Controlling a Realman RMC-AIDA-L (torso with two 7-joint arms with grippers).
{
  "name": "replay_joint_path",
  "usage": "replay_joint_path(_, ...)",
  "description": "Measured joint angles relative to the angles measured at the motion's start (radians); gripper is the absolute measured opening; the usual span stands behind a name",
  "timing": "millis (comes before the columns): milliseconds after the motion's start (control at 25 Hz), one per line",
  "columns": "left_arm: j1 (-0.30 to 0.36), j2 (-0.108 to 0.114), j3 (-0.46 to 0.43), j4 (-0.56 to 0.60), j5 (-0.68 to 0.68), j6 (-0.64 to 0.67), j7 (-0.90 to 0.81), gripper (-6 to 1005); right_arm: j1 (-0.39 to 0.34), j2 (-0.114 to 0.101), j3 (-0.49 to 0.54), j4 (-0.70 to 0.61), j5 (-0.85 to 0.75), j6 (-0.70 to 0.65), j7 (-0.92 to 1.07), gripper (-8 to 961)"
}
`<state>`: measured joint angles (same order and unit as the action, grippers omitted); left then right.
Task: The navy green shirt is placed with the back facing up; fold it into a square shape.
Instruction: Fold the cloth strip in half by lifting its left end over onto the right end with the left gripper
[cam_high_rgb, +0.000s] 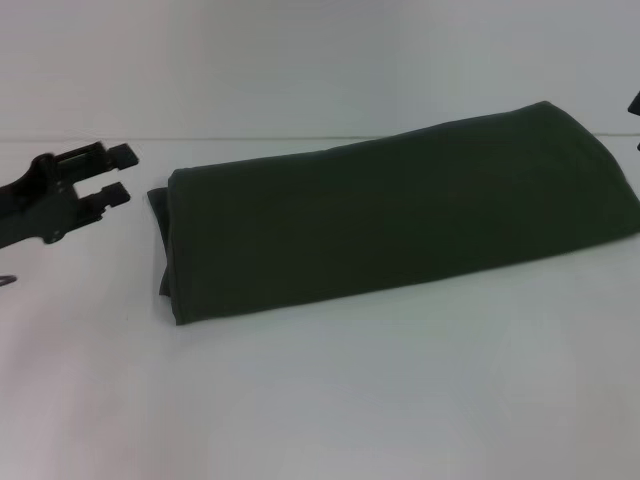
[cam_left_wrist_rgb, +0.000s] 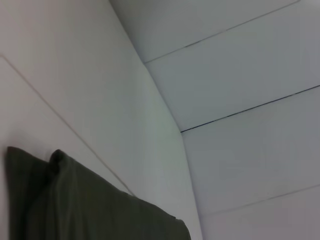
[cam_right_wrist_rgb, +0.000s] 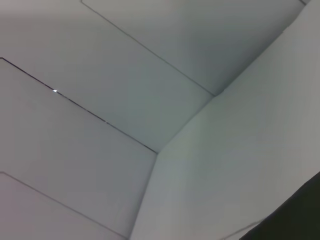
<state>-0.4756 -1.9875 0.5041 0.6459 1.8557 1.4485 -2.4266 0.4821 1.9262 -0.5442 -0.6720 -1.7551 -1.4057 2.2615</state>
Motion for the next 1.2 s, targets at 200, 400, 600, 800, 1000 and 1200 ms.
replay_joint_path(200, 0.006, 0.008, 0.008, -0.002, 0.007, 0.034, 0.001, 644, 0.004, 0.0, 0.001, 0.001, 0.001, -0.023, 0.003, 914)
replay_joint_path(400, 0.006, 0.027, 0.052, -0.006, 0.015, 0.109, -0.001, 644, 0.011, -0.003, -0.009, 0.002, -0.004, -0.042, -0.003, 914)
replay_joint_path(600, 0.008, 0.04, 0.071, -0.027, 0.078, 0.186, -0.046, 645, 0.011, -0.003, -0.005, 0.002, -0.005, -0.072, -0.005, 914)
replay_joint_path(800, 0.013, 0.02, 0.073, -0.039, 0.141, 0.194, -0.121, 645, 0.004, -0.001, -0.002, 0.002, -0.003, -0.075, -0.006, 914)
replay_joint_path(1000, 0.008, -0.003, 0.076, -0.083, 0.166, 0.125, -0.156, 644, 0.002, 0.001, -0.001, 0.002, -0.001, -0.075, -0.015, 914)
replay_joint_path(1200, 0.004, -0.03, 0.09, -0.107, 0.165, 0.021, -0.174, 644, 0.005, 0.002, 0.0, 0.01, 0.0, -0.07, -0.023, 914)
